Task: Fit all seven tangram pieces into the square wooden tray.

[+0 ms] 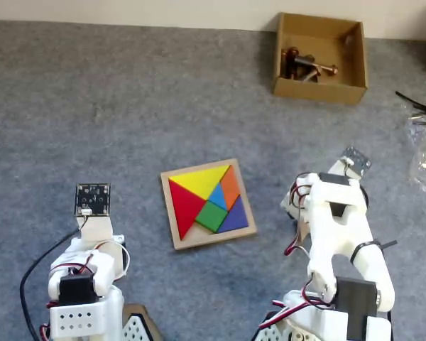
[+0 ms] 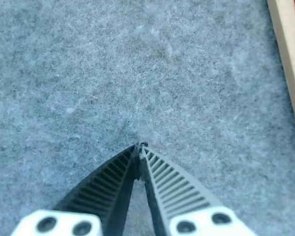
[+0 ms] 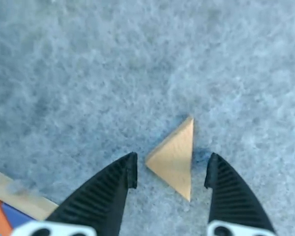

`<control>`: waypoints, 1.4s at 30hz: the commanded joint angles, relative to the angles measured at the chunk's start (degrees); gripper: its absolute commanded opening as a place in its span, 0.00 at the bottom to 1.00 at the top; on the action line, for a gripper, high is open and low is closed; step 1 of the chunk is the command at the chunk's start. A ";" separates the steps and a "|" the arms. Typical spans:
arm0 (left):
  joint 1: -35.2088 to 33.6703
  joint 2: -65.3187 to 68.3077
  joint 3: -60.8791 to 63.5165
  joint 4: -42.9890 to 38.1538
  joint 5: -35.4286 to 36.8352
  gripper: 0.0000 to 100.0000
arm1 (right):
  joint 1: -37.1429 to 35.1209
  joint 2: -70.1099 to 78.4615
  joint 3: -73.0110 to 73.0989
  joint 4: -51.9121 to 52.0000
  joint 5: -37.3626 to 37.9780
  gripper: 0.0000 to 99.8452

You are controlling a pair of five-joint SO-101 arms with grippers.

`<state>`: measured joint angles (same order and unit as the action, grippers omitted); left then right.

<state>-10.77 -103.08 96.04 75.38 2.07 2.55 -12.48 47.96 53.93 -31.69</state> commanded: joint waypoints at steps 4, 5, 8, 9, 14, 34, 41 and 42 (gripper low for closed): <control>-0.48 0.40 1.19 0.44 0.09 0.00 | -0.48 -2.86 -0.40 -2.77 -0.35 0.12; -0.48 0.40 1.19 0.44 0.09 0.00 | -0.48 -2.86 -0.40 -2.86 -0.35 0.11; -0.48 0.40 1.19 0.44 0.09 0.00 | -0.48 -2.86 -0.40 -2.86 -0.35 0.11; -0.48 0.40 1.19 0.44 0.09 0.00 | -0.48 -2.86 -0.40 -2.86 -0.35 0.11; -0.48 0.40 1.19 0.44 0.09 0.00 | -0.48 -2.86 -0.31 -2.95 -0.35 0.10; -0.48 0.40 1.19 0.44 0.09 0.00 | -5.23 -3.47 -0.40 -2.59 -0.26 0.06; -0.48 0.40 1.19 0.44 0.09 0.00 | -8.40 -3.47 -0.57 -2.68 -0.26 0.01; -0.48 0.40 1.19 0.44 0.09 0.00 | -8.57 -3.56 -0.57 -2.68 -0.26 0.01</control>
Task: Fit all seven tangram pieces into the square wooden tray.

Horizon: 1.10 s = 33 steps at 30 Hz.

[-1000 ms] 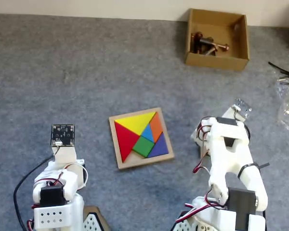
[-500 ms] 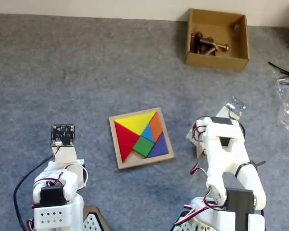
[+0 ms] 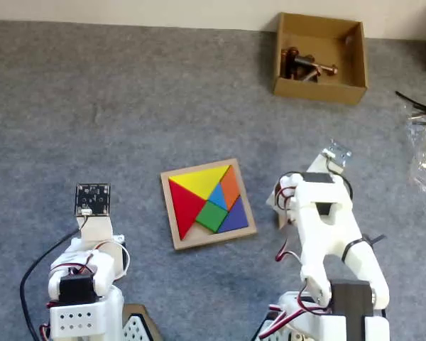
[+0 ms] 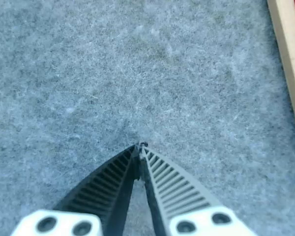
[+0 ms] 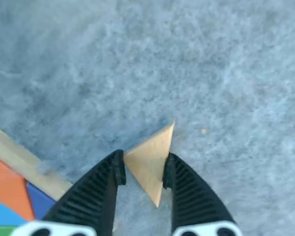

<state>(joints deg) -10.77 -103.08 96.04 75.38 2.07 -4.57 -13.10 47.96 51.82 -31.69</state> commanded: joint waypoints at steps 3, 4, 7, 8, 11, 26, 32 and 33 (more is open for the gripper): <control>-0.48 0.40 1.19 0.44 0.09 0.00 | -1.27 -2.95 -0.48 -0.57 -0.26 0.01; -0.48 0.40 1.19 0.44 0.09 0.00 | -1.27 -2.95 -0.48 -0.57 -0.26 0.01; -0.48 0.40 1.19 0.44 0.09 0.00 | -1.36 -2.95 -0.57 -0.57 -0.26 0.01; -0.48 0.40 1.19 0.44 0.09 0.00 | -1.36 -2.95 -0.66 -0.57 -0.26 0.01; -0.48 0.40 1.19 0.44 0.09 0.00 | -1.27 -2.95 -0.84 -0.57 -0.26 0.01; -0.48 0.40 1.19 0.44 0.09 0.00 | -1.19 -3.03 -4.44 -0.57 -0.26 0.01; -0.48 0.40 1.19 0.44 0.09 0.00 | -1.36 -3.03 -4.44 -0.57 -0.26 0.01; -0.48 0.40 1.19 0.44 0.09 0.00 | -1.45 -3.21 -4.44 -0.57 -0.26 0.01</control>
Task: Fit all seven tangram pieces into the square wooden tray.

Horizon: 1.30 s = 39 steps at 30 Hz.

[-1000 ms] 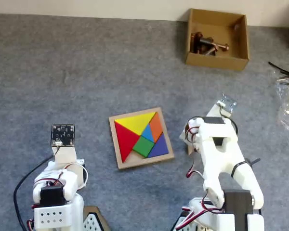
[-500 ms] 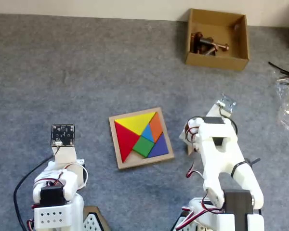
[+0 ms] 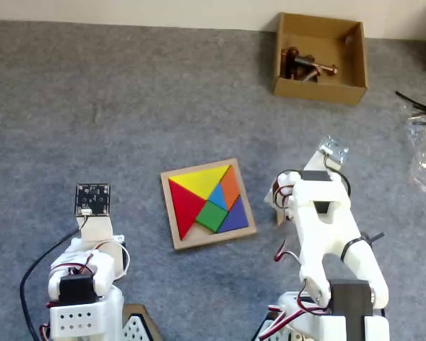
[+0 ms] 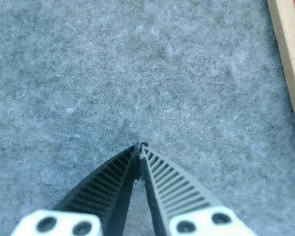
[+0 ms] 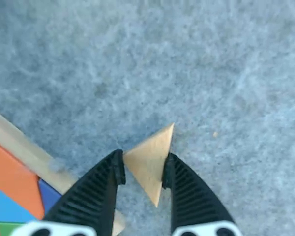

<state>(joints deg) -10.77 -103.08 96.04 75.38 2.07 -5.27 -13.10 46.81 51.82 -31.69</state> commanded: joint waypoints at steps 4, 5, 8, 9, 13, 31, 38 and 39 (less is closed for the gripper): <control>-0.48 0.40 1.19 0.44 0.09 0.00 | -0.75 -8.22 -3.21 -0.57 -0.26 0.01; -0.48 0.40 1.19 0.44 0.09 0.00 | -0.75 -10.15 -3.12 -0.57 -0.26 0.01; -0.48 0.40 1.19 0.44 0.09 0.00 | -1.63 -15.69 -2.86 -0.57 -0.62 0.01; -0.48 0.40 1.19 0.44 0.09 0.00 | -2.51 -17.19 -2.77 -0.57 -0.70 0.01; -0.48 0.40 1.19 0.44 0.09 0.00 | -6.46 -21.05 1.71 -0.48 -0.70 0.01; -0.48 0.40 1.19 0.44 0.09 0.00 | -26.86 -23.52 6.73 -0.48 -9.67 0.01; -0.48 0.40 1.19 0.44 0.09 0.00 | -29.85 -23.52 6.73 -0.57 -14.86 0.01; -0.48 0.40 1.19 0.44 0.09 0.00 | -30.20 -23.52 6.90 -0.57 -14.95 0.01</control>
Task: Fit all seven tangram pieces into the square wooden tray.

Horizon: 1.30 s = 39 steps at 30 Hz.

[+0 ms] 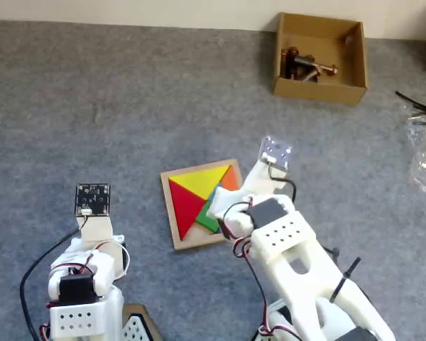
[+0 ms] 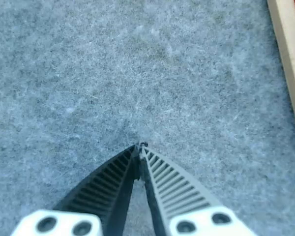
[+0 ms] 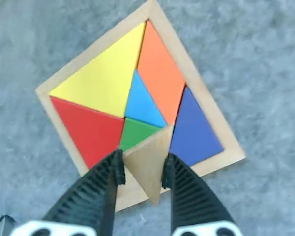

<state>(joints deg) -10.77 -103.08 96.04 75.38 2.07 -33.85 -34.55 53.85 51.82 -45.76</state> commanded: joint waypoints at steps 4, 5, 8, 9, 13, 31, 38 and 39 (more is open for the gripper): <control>-0.48 0.40 1.19 0.44 0.09 0.00 | -4.70 -2.59 2.68 -0.84 -0.88 0.01; -0.48 0.40 1.19 0.44 0.09 0.00 | -5.85 -2.59 3.21 -0.84 -0.88 0.01; -0.48 0.40 1.19 0.44 0.09 0.00 | -8.04 -2.59 4.53 -1.01 -0.88 0.01; -0.48 0.40 1.19 0.44 0.09 0.00 | -8.22 -2.42 4.44 -1.01 -0.88 0.01; -0.48 0.40 1.19 0.44 0.09 0.00 | -8.13 -2.07 4.88 -4.00 -2.46 0.01; -0.48 0.40 1.19 0.44 0.09 0.00 | -8.48 -2.07 17.45 -28.88 -13.19 0.01; -0.48 0.40 1.19 0.44 0.09 0.00 | -12.44 -2.42 17.80 -28.79 -13.19 0.01; -0.48 0.40 1.19 0.44 0.09 0.00 | -13.32 -2.42 17.80 -28.79 -13.10 0.01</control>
<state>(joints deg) -10.77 -103.08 96.04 75.38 2.07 -44.57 -34.90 71.96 24.13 -58.51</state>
